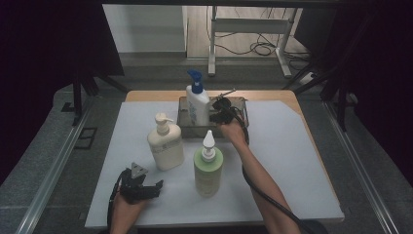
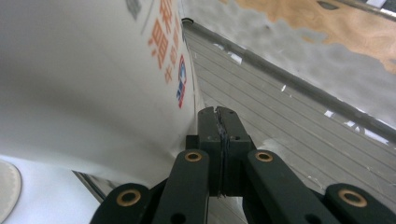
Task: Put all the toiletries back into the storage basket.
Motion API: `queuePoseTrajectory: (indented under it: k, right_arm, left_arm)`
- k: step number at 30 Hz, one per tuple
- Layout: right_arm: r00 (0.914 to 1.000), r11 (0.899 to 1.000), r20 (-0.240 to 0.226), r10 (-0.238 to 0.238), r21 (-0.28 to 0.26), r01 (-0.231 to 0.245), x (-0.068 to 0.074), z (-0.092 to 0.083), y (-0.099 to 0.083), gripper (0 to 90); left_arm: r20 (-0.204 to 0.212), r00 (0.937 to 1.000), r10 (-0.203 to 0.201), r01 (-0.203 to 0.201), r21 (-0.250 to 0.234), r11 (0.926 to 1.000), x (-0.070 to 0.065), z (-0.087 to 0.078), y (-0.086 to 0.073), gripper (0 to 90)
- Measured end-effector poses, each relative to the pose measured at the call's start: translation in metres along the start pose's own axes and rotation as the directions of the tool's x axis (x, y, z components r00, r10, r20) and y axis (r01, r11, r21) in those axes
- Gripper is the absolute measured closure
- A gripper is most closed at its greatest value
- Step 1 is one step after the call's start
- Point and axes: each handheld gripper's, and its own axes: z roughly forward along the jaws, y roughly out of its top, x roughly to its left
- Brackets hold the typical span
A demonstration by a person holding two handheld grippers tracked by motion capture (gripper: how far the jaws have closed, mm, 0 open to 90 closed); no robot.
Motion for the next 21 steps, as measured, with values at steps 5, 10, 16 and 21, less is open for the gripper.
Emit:
queuePoseTrajectory:
  k: [5,10,16,21]
  right_arm:
    - [1.0,1.0,0.0,0.004,0.014,-0.004,0.0008,0.003,-0.0007,88.7]
    - [1.0,1.0,-0.005,-0.004,0.026,0.004,0.0016,0.0053,-0.001,88.4]
    - [0.9999,0.999,-0.009,-0.011,0.034,0.011,0.0031,0.0078,-0.0003,87.8]
    - [0.9999,0.999,-0.011,-0.01,0.035,0.01,0.0065,0.0103,0.0014,87.4]
  left_arm:
    - [0.0,1.0,0.0,0.0,0.0,1.0,0.0,0.0,0.0,13.0]
    - [0.0,1.0,0.0,0.0,0.0,1.0,0.0,0.0,0.0,13.0]
    - [0.0,1.0,0.0,0.0,0.0,1.0,0.0,0.0,0.0,13.0]
    - [0.0,1.0,0.0,0.0,0.0,1.0,0.0,0.0,0.0,13.0]
